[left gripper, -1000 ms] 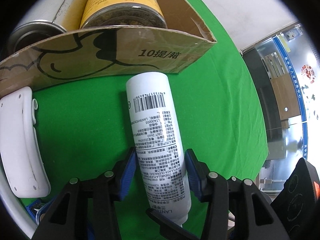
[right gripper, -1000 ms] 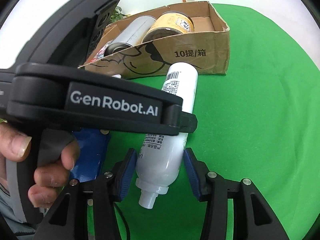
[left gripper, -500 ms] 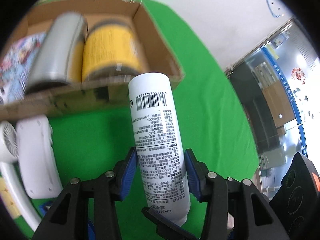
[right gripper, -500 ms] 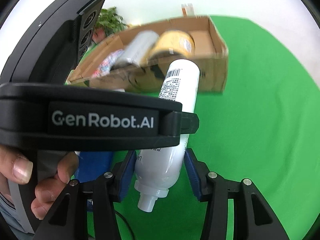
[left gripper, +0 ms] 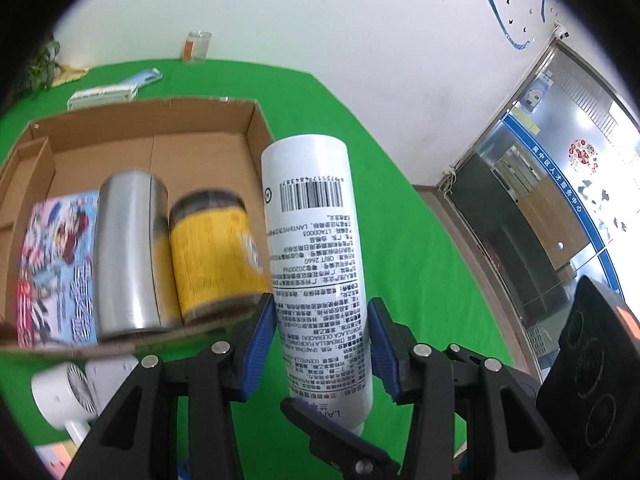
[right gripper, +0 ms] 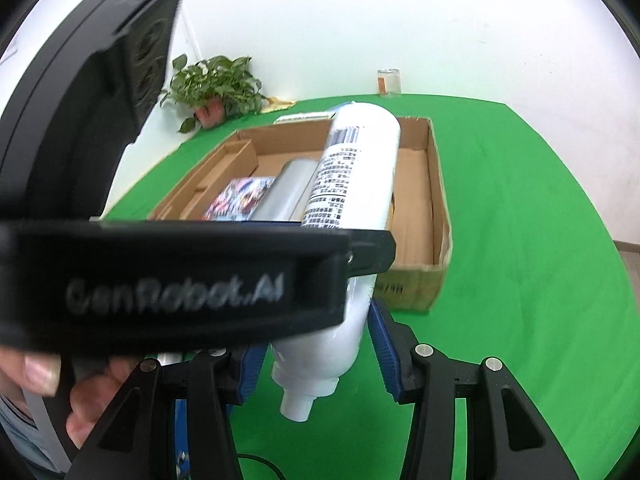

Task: Organize rigid objects
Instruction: 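Lift the bottle upright and carry it into the cardboard box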

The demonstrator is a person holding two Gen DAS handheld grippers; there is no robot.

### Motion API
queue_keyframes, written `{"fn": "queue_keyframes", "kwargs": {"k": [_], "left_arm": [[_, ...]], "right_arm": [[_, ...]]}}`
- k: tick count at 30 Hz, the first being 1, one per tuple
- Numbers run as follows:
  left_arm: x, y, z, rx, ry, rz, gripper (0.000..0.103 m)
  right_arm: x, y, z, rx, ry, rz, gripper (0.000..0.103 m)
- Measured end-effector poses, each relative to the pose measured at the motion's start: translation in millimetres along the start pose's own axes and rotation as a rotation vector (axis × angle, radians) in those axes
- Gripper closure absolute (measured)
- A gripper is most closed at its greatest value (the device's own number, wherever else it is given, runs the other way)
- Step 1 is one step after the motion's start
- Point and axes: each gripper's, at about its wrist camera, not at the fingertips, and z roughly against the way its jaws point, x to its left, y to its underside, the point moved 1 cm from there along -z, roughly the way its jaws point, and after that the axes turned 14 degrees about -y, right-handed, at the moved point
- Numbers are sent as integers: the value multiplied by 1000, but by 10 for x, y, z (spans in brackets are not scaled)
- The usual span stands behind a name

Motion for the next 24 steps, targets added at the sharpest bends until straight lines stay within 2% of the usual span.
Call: {"fn": "queue_keyframes", "kwargs": {"k": [10,18,24], "left_arm": [[45,-491,-181,-50,-4,-4,59],[179,-757,-617,11,19,43,59],[191,-771,-1008,95,48,60,59]], "right_arm": [[-176,-486,-16,-20,8,15,58],[-535,-835,-390,50,18,26,58],[-757,-769,-594,78,51,6,58]]}}
